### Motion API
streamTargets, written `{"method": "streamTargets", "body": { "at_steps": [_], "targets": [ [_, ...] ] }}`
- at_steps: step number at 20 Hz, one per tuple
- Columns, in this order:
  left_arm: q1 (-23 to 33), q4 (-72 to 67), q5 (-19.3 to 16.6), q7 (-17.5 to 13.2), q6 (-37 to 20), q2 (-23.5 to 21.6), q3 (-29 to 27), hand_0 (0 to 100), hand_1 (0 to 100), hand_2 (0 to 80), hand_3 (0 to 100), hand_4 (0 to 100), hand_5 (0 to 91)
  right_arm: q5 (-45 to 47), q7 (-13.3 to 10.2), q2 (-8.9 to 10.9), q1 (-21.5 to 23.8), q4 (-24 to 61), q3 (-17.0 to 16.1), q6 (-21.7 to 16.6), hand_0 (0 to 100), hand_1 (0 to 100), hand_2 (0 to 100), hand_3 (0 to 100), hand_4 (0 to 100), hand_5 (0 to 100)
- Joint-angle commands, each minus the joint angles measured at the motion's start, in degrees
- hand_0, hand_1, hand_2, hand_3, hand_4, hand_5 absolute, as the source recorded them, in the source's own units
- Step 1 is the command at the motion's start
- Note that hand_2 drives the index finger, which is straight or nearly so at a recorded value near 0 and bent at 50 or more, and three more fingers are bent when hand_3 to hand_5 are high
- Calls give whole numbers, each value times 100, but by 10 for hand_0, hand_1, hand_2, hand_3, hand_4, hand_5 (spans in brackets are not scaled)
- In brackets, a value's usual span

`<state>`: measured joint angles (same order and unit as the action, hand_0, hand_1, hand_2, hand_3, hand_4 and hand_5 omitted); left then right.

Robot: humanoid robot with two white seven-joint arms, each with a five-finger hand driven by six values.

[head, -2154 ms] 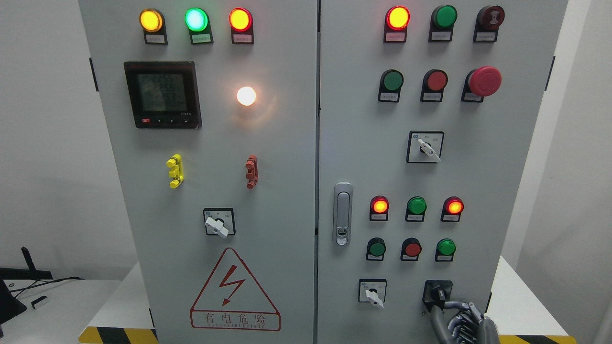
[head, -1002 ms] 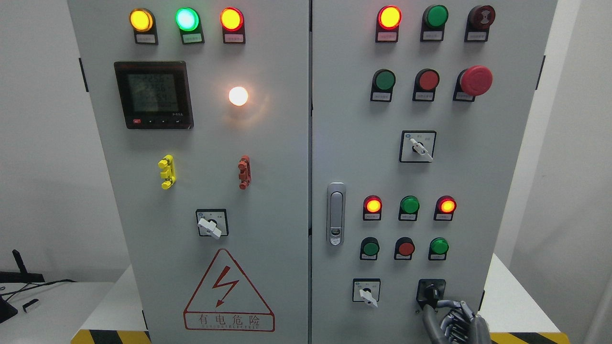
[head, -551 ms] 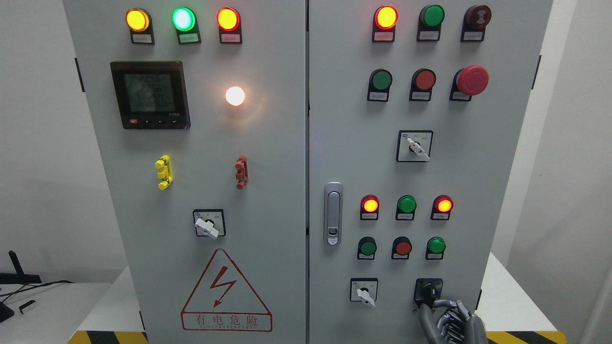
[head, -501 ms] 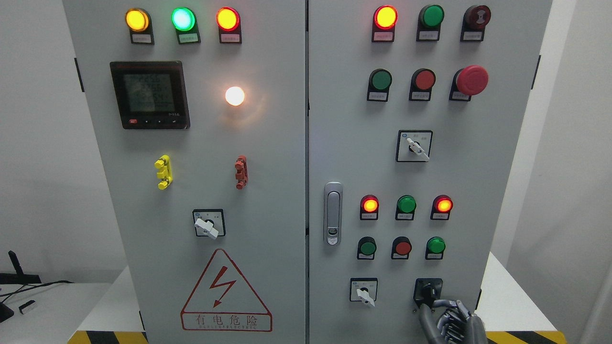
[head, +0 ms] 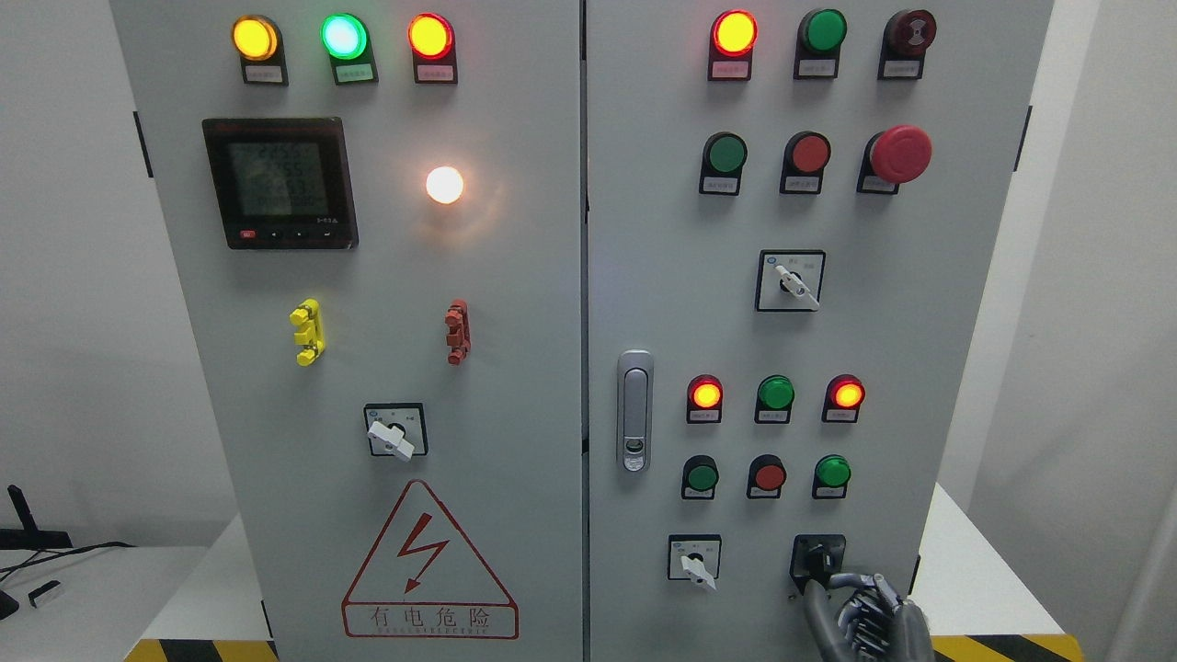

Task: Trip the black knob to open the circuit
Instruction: 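Twist the black knob with the right hand to its other position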

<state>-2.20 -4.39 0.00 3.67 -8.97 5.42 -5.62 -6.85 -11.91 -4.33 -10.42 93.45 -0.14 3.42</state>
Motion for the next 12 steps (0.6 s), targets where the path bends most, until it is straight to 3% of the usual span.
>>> {"method": "streamTargets", "body": {
  "at_steps": [1,12],
  "targets": [
    [0,0,26,2,1,-6,0,120,389,0,0,0,0,-9,14,-6,-4,-2,-4,1,397,669,531,919,993,1000],
    [0,0,26,2,1,3,0,120,389,0,0,0,0,-27,22,-6,5,-2,22,62,393,670,533,920,998,1000]
  ]
}}
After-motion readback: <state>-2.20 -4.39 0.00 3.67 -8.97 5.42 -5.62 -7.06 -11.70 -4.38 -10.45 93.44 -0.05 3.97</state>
